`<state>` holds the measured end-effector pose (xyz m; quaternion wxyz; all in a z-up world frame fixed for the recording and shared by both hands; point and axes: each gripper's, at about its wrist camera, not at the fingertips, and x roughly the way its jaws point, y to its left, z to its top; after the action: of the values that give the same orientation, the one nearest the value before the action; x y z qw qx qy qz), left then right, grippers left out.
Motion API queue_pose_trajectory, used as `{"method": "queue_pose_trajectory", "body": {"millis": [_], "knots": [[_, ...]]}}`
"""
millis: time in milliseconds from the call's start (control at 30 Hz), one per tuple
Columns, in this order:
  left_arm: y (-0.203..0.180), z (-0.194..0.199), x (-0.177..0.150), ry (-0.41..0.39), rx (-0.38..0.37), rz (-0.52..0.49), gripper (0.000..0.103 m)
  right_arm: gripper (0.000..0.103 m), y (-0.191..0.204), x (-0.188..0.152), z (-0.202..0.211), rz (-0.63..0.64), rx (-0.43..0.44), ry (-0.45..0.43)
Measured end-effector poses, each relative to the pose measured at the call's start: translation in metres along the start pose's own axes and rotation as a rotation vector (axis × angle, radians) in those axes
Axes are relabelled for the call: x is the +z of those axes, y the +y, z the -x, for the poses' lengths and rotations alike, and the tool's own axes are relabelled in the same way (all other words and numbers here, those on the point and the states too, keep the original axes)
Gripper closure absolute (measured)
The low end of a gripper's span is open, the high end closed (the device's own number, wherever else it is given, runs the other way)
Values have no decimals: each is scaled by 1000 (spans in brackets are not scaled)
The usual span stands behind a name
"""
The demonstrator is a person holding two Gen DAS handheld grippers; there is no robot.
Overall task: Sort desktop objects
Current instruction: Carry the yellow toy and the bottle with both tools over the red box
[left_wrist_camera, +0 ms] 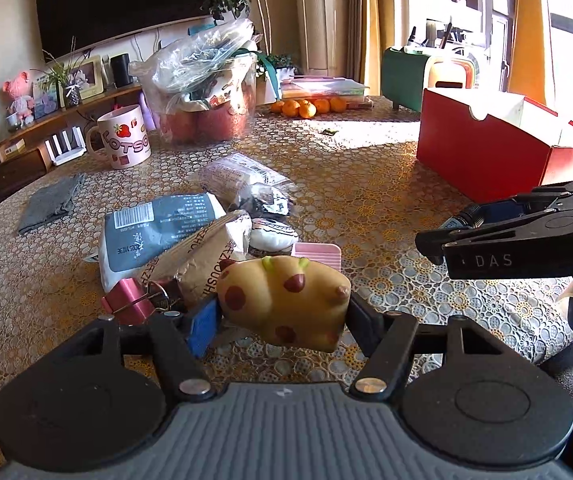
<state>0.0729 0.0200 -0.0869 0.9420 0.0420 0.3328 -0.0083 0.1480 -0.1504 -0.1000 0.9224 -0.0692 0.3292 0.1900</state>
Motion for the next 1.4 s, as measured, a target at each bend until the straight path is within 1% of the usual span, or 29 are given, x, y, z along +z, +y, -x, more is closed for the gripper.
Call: {"method": "queue_pose_trajectory", "body": {"millis": [67, 167, 600, 933, 1133, 1400], "knots": [[-3, 2, 0, 3, 2, 0, 36, 40, -3, -2, 8, -1, -6, -3], [-8, 7, 2, -5, -14, 10, 36, 40, -8, -6, 19, -11, -11, -3], [-47, 41, 24, -84, -91, -72, 36, 40, -28, -8, 75, -40, -25, -49], [-81, 55, 43, -130, -147, -128, 36, 40, -52, -2, 118, -59, -47, -138], [-102, 56, 66, -165, -176, -140, 36, 40, -72, 7, 130, -73, -55, -180], [-131, 48, 94, -196, -204, -194, 36, 40, -106, 22, 131, -82, -77, -207]]}}
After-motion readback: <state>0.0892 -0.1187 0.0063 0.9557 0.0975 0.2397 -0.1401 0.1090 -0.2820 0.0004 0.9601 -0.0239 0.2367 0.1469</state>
